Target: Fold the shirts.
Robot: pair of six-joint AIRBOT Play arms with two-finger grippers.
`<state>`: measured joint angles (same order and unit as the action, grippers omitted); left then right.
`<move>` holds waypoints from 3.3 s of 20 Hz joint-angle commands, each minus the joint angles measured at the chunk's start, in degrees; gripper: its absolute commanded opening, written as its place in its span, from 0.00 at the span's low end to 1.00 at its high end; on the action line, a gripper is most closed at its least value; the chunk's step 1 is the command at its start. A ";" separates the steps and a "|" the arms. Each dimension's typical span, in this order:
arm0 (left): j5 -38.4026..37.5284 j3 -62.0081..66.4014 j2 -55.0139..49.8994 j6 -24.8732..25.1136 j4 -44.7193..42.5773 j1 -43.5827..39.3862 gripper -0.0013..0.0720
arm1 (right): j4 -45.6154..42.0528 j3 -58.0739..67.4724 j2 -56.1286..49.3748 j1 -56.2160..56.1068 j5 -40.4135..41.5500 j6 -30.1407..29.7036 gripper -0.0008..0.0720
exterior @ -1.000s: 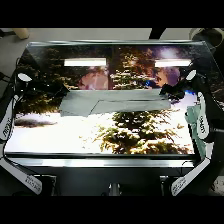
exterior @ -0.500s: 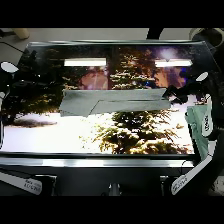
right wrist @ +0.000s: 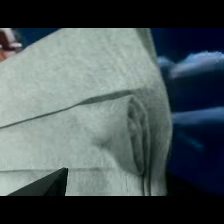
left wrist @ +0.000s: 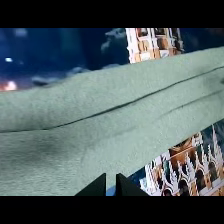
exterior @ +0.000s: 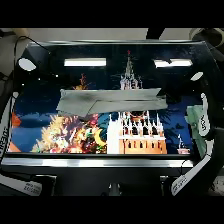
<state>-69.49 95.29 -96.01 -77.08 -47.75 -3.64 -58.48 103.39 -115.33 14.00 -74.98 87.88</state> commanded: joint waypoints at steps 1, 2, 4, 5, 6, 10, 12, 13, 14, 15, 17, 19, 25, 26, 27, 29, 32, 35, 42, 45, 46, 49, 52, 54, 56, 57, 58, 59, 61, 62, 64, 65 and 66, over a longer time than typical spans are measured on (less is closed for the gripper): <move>0.07 0.02 -0.04 0.42 0.00 -1.20 0.18 | -3.96 0.04 3.04 -0.11 1.03 -2.03 0.88; 0.07 0.02 -0.04 0.44 0.00 -1.22 0.18 | -7.19 0.04 3.30 -0.11 1.70 -0.37 0.90; 0.07 0.02 -0.04 0.44 0.02 -1.60 0.18 | -10.14 0.04 2.03 -0.11 1.42 1.31 0.93; 0.07 0.02 -0.04 0.61 0.02 -1.88 0.18 | -8.74 0.04 0.76 -0.24 1.42 1.46 0.94; 0.09 0.02 -0.04 0.63 0.07 -2.40 0.18 | -6.21 0.04 -0.52 -0.31 1.46 1.46 0.94; 0.61 0.02 -0.04 0.61 0.09 -5.38 0.18 | 2.14 0.04 -3.87 -0.42 1.62 3.63 0.81; 3.04 0.02 -0.11 0.57 0.09 -7.39 0.18 | 6.64 0.04 -4.00 -0.39 1.20 3.58 0.07; 4.83 -0.02 -0.26 0.42 0.07 -8.48 0.15 | 10.01 0.07 -3.26 -0.37 0.31 2.56 0.05; 7.52 -0.22 -0.63 -0.35 0.09 -9.92 0.05 | 13.53 0.07 -1.55 -0.17 -0.39 -0.63 0.05; 10.34 -0.33 -1.49 -2.34 0.07 -11.50 0.05 | 14.99 0.07 0.98 -0.15 -0.76 -1.64 0.04; 15.41 -0.44 -5.14 -9.20 0.26 -15.69 0.05 | 15.02 0.07 7.96 -0.28 -3.58 -1.57 0.04; 18.05 -0.44 -9.46 -12.07 1.42 -20.26 0.05 | 13.88 0.04 15.58 -0.66 -9.40 -1.46 0.04; 30.86 -0.39 -20.96 -12.04 22.75 -30.75 0.05 | 9.86 0.04 33.33 -1.66 -18.99 2.36 0.04; 32.81 -0.37 -22.43 -11.63 26.88 -32.13 0.05 | 9.88 0.04 35.10 -1.66 -20.20 2.54 0.04; 34.58 -0.37 -23.52 -11.15 30.56 -33.40 0.05 | 9.92 0.04 36.41 -1.66 -21.16 2.54 0.04; 35.95 0.48 -25.05 -5.88 38.18 -35.34 0.05 | 9.92 0.04 37.35 -1.66 -20.79 2.58 0.04; 32.44 0.85 -21.90 -0.48 34.25 -33.16 0.05 | 10.16 0.04 35.60 -3.87 -15.47 3.21 0.04; 23.98 0.85 -12.09 -4.09 15.85 -25.07 0.05 | 13.53 0.04 30.32 -12.35 -7.19 3.21 0.04; 11.45 0.87 17.03 -9.14 -8.02 1.60 0.05 | 33.77 0.04 11.02 -35.21 17.03 0.31 0.05; 8.20 0.85 25.66 -9.09 -8.02 8.94 0.05 | 35.85 0.04 3.61 -41.38 22.80 0.98 0.05; 7.37 0.85 27.76 -9.09 -8.02 10.23 0.05 | 35.87 0.04 1.73 -42.47 24.15 1.68 0.17; 5.03 0.85 31.04 -8.92 -8.02 11.17 0.05 | 37.51 0.04 0.00 -42.42 22.64 0.17 0.95; 2.80 0.63 31.23 -6.82 -8.07 11.06 0.05 | 31.61 0.04 4.76 -35.52 10.51 0.98 0.93; 3.02 -0.13 30.97 -6.69 -9.86 11.06 0.05 | 19.85 0.04 9.44 -29.18 -0.81 1.64 0.93; 3.04 -1.40 30.99 -6.71 -11.78 11.06 0.05 | -2.51 -0.11 12.59 -22.23 -10.95 4.90 0.92; 2.97 -2.10 30.99 -6.71 -11.87 11.06 0.05 | -10.08 -1.14 12.61 -19.43 -13.49 6.54 0.92; 2.93 -2.73 31.01 -6.71 -11.82 10.93 0.05 | -11.10 -4.13 12.28 -16.90 -13.49 7.04 0.92; 3.02 -3.32 31.01 -6.71 -11.85 10.69 0.05 | -7.78 -7.43 11.58 -15.34 -11.98 6.84 0.93; 2.99 -4.20 31.01 -6.75 -11.80 10.23 0.05 | -0.42 -12.96 9.16 -15.58 -7.23 3.65 0.93; 2.89 -4.35 31.01 -6.93 -11.85 9.88 0.05 | 2.40 -14.10 7.50 -16.55 -4.98 2.12 0.93; 2.86 -4.33 31.08 -6.93 -11.82 9.62 0.05 | 8.37 -14.16 4.72 -18.73 -1.99 -0.33 0.93; 2.86 -4.33 31.06 -6.95 -11.80 9.62 0.05 | 10.67 -14.16 3.98 -19.69 -0.04 -0.96 0.92; 2.91 -4.33 31.06 -6.95 -11.82 9.62 0.05 | 11.54 -14.16 3.50 -20.57 1.99 -0.94 0.92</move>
<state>-66.50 91.24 -64.97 -83.96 -59.40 6.17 -52.31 90.63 -109.58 -5.13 -77.87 89.17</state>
